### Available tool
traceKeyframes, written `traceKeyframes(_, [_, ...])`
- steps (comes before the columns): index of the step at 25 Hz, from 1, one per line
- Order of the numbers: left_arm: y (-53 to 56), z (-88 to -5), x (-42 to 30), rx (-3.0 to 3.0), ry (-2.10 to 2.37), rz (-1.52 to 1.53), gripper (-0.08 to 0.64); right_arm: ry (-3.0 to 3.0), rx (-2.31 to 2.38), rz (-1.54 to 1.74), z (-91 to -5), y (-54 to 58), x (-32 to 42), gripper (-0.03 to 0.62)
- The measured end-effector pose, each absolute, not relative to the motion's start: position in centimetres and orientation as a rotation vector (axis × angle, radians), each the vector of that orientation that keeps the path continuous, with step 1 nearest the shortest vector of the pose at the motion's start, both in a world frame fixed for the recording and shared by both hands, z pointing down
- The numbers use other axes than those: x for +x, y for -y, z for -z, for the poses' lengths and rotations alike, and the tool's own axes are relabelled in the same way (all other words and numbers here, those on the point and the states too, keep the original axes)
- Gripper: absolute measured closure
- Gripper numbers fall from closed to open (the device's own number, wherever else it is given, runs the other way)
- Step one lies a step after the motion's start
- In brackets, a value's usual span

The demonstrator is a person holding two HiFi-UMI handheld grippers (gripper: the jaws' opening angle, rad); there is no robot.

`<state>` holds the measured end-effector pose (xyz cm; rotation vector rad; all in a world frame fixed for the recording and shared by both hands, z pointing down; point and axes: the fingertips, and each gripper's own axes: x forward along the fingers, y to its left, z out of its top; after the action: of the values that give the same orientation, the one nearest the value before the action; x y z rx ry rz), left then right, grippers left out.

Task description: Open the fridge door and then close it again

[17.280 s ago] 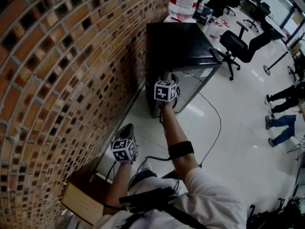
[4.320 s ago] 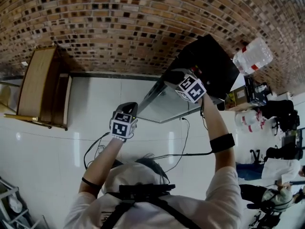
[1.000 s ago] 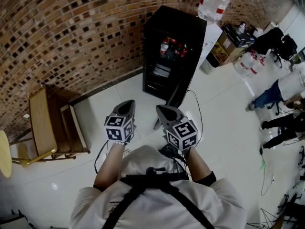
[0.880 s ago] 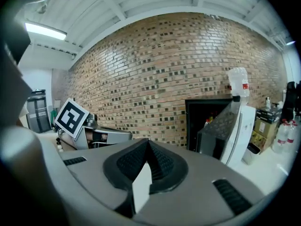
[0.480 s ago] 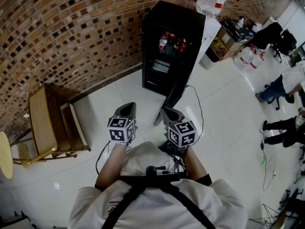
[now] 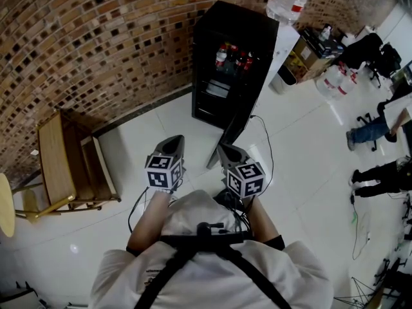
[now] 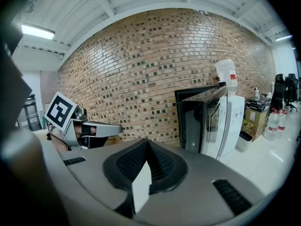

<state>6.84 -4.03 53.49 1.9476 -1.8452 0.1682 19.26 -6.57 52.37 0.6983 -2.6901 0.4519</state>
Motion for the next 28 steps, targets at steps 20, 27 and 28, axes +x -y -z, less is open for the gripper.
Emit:
traceKeyframes(20, [4.09, -53.09, 6.97, 1.966, 1.831, -0.163, 0.560, 2.686, 0.713, -0.457, -52.27, 6.69, 19.76, 0.581])
traceKeyframes(27, [4.47, -53.11, 7.07, 1.981, 1.823, -0.176, 0.560, 2.686, 0.714, -0.460, -52.29, 7.02, 19.70, 0.581])
traceKeyframes(28, [4.50, -53.16, 7.10, 1.981, 1.821, -0.171, 0.560, 2.687, 0.715, -0.462, -52.29, 7.06, 19.73, 0.581])
